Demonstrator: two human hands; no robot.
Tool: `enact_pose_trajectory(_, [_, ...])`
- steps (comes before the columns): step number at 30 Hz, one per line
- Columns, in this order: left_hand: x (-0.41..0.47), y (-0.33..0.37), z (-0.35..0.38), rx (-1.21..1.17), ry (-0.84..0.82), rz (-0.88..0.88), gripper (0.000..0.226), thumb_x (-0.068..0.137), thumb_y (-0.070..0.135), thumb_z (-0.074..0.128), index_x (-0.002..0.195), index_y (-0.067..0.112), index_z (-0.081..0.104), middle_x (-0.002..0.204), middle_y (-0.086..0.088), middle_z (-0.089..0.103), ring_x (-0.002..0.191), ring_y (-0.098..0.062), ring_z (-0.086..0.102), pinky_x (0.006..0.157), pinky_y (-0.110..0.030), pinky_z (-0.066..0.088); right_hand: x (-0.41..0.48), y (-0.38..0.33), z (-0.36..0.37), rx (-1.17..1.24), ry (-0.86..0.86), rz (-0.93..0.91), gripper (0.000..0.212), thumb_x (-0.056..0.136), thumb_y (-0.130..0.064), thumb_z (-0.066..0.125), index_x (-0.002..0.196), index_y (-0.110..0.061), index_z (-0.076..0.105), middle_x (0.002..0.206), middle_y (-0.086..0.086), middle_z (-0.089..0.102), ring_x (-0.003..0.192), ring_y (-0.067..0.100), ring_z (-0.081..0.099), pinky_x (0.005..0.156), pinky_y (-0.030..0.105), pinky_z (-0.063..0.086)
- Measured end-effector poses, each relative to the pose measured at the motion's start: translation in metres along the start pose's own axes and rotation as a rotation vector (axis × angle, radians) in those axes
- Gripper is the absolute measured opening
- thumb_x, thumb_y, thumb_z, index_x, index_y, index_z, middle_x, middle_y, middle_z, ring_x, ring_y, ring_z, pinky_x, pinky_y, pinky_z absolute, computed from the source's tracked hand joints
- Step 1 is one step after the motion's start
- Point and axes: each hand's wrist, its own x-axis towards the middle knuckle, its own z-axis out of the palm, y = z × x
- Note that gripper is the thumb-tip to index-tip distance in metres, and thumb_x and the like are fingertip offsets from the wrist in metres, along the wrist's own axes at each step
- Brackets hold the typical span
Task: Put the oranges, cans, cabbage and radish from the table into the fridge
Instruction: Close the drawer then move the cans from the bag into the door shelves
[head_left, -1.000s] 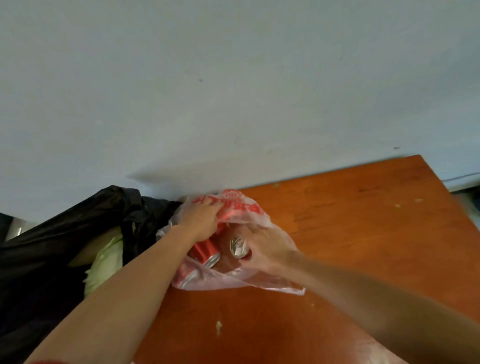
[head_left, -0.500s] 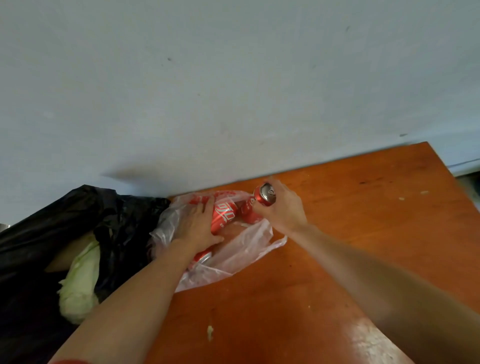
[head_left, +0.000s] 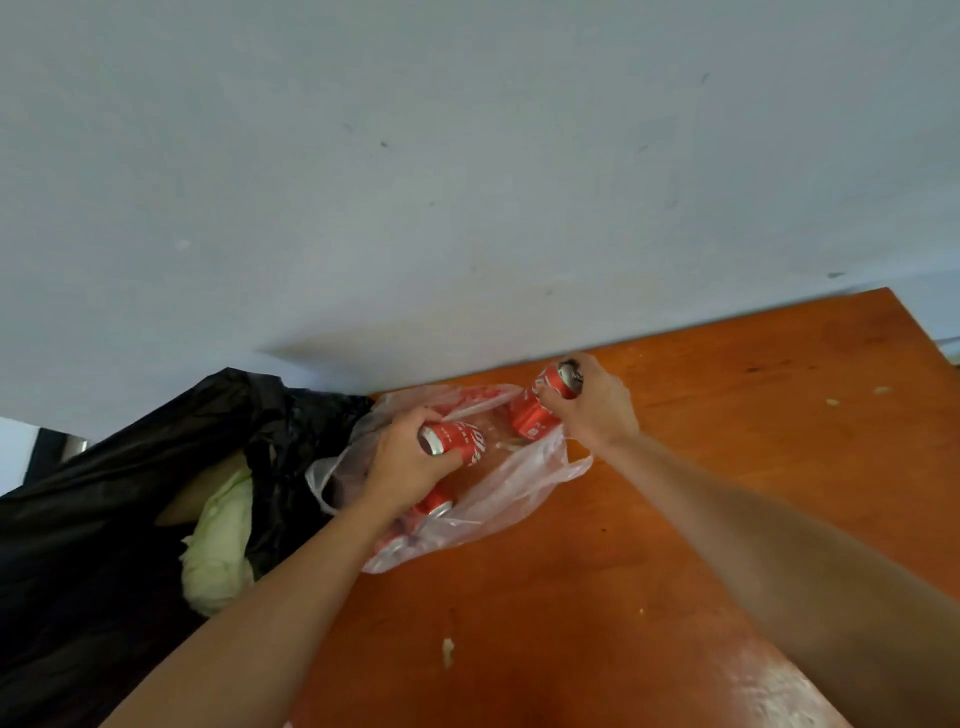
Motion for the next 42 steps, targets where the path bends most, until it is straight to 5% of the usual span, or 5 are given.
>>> enact_pose_trajectory(9, [-0.044,0.019,-0.031,0.528,-0.009,0.268,0.056,0.083,0.039,0.064,0.131,0.018,0.046,0.131,-0.008,0.05,0.116,-0.028,0.052,0.098,-0.044,0.045,-0.045,-0.021,0.005,-0.35,-0.155,-0.216,0.076,0.07,-0.031,0.081,0.134,-0.016,0.041,0.125,0.009,0.054,0.109,0.029,0.06,0.094,0.041,0.05])
enact_pose_trajectory(13, [-0.067,0.031,-0.054,0.658,0.043,0.379,0.061,0.09,0.041,0.053,0.142,0.015,0.034,0.135,-0.009,0.045,0.122,-0.028,0.045,0.098,-0.039,0.043,-0.084,-0.037,-0.009,-0.327,-0.044,-0.295,0.077,0.071,-0.036,0.08,0.135,-0.018,0.043,0.128,0.005,0.055,0.112,0.025,0.059,0.095,0.037,0.05])
enact_pose_trajectory(23, [-0.139,0.084,-0.059,0.711,0.054,0.702,0.049,0.092,0.04,0.051,0.134,0.015,0.044,0.131,-0.009,0.049,0.116,-0.029,0.047,0.099,-0.039,0.041,-0.229,-0.033,-0.088,-0.307,0.21,-0.271,0.074,0.071,-0.038,0.079,0.135,-0.022,0.044,0.129,0.0,0.052,0.113,0.023,0.058,0.094,0.034,0.051])
enact_pose_trajectory(37, [-0.373,0.276,0.125,0.705,-0.148,1.47,0.039,0.086,0.036,0.058,0.119,0.018,0.051,0.114,-0.004,0.054,0.1,-0.022,0.051,0.077,-0.032,0.052,-0.564,0.121,-0.245,-0.383,0.701,0.245,0.072,0.073,-0.047,0.075,0.134,-0.022,0.044,0.123,0.001,0.054,0.106,0.023,0.058,0.087,0.032,0.049])
enact_pose_trajectory(42, [-0.492,0.331,0.224,0.602,-0.255,1.683,0.027,0.085,0.033,0.055,0.105,0.016,0.057,0.103,-0.006,0.056,0.097,-0.028,0.055,0.073,-0.041,0.053,-0.712,0.204,-0.28,-0.51,0.825,0.395,0.068,0.072,-0.048,0.073,0.131,-0.026,0.048,0.122,-0.002,0.056,0.102,0.023,0.06,0.081,0.033,0.05])
